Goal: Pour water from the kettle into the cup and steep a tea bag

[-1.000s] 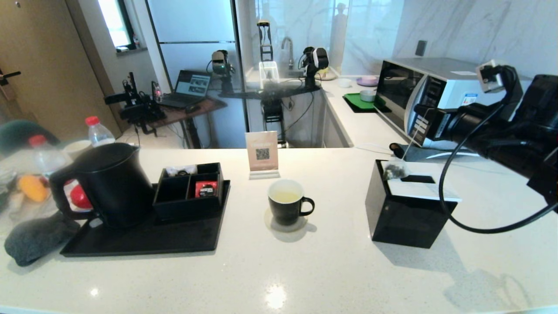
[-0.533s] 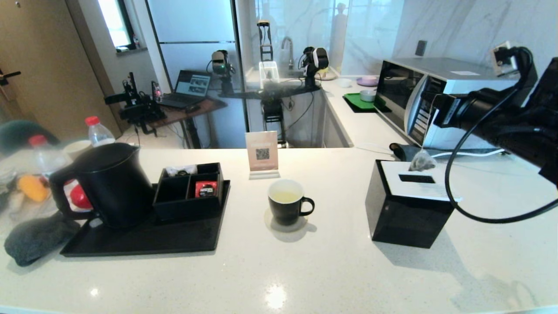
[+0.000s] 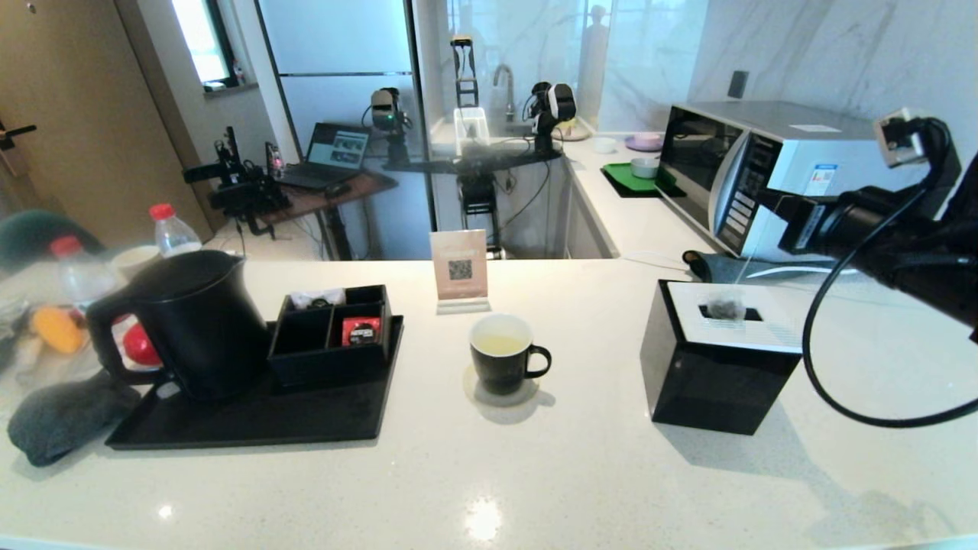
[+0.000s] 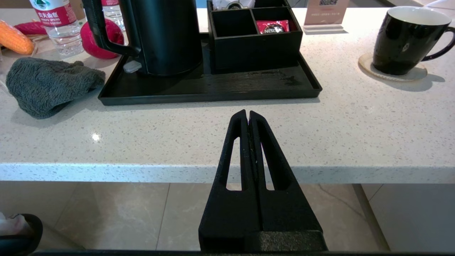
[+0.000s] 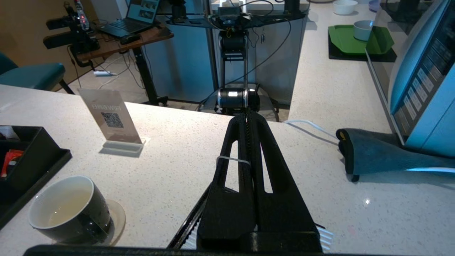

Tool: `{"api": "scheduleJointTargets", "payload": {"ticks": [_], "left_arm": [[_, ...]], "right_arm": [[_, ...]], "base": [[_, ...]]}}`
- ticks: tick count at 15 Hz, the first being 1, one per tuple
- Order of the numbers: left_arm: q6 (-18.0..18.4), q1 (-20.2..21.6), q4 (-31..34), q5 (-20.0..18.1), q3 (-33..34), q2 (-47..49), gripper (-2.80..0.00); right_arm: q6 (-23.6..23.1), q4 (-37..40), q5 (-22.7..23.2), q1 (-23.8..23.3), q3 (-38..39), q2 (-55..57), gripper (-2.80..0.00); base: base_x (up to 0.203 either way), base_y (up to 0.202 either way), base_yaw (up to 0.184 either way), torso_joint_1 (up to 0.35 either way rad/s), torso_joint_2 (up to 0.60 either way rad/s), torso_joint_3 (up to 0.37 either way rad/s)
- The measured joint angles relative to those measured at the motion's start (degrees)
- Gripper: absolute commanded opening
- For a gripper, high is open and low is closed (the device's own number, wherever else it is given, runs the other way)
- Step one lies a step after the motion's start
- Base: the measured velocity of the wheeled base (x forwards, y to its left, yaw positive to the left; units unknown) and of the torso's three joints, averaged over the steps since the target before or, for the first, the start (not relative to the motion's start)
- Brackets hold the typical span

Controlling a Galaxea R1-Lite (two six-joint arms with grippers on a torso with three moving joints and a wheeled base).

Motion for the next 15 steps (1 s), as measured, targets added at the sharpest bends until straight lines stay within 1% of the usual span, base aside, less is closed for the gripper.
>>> {"api": "scheduleJointTargets", "payload": {"ticks": [5, 9, 12, 15], "left_arm": [[0.01, 0.0, 0.02, 0.01, 0.0, 0.0, -2.8], [0.01, 0.0, 0.02, -0.01, 0.0, 0.0, -2.8], [-0.01, 0.0, 0.02, 0.01, 0.0, 0.0, -2.8], [0.01, 0.0, 0.01, 0.01, 0.0, 0.0, -2.8]], "right_arm": [[0.03, -0.06, 0.04, -1.64, 0.4, -0.08, -2.8], [-0.33, -0.49, 0.06, -1.72, 3.2, -0.04, -2.8], [0.1, -5.52, 0.22, -0.93, 6.16, 0.32, -2.8], [0.12, -6.58, 0.24, 0.54, 8.16, 0.78, -2.8]], "base": [[0.0, 0.0, 0.0, 0.0, 0.0, 0.0], [0.0, 0.0, 0.0, 0.0, 0.0, 0.0], [0.0, 0.0, 0.0, 0.0, 0.0, 0.0], [0.0, 0.0, 0.0, 0.0, 0.0, 0.0]]}}
